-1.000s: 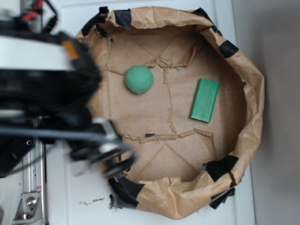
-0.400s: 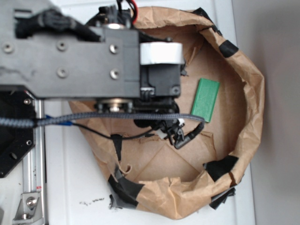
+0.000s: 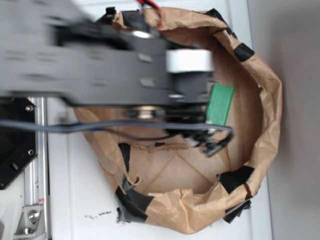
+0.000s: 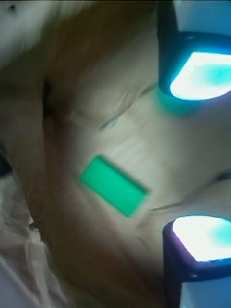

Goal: Grab the green block.

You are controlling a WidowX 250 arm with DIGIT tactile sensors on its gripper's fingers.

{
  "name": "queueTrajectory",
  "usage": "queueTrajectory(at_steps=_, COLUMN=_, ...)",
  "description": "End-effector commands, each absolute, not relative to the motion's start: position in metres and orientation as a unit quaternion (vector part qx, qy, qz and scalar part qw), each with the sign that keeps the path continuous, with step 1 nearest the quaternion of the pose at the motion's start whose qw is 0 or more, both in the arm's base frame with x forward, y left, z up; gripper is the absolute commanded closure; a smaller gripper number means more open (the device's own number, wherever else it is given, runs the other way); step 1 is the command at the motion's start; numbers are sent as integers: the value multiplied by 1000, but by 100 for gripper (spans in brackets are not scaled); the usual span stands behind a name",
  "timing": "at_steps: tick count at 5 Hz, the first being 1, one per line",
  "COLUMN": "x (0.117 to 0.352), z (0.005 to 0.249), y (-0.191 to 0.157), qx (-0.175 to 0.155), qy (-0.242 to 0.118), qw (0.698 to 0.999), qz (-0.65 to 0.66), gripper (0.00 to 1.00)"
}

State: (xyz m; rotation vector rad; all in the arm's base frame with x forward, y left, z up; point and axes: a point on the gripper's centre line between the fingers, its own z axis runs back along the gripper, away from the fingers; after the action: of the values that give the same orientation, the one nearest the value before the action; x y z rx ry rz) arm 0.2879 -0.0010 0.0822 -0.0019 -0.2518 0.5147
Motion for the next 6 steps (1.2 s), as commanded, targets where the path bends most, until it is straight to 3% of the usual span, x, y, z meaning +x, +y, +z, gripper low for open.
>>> queueTrajectory(at_steps=1, x=331, z=71, y=4, qx=-14, qy=-178, qw=952, qz=249, gripper=0)
queueTrajectory(at_steps=2, x=338, z=65, y=1, qx=-29, qy=-179, qw=943, qz=279, gripper=0)
queueTrajectory(at_steps=4, x=346, z=35, y=-14, qx=-54, qy=-100, qw=937, qz=331, gripper=0)
queueTrajectory(at_steps=5, x=338, z=12, y=-24, qx=-45, qy=-53, qw=943, qz=326, gripper=86)
queueTrajectory(at_steps=6, x=323, z=14, y=-26, qx=-56, qy=-34, qw=943, qz=326, gripper=100)
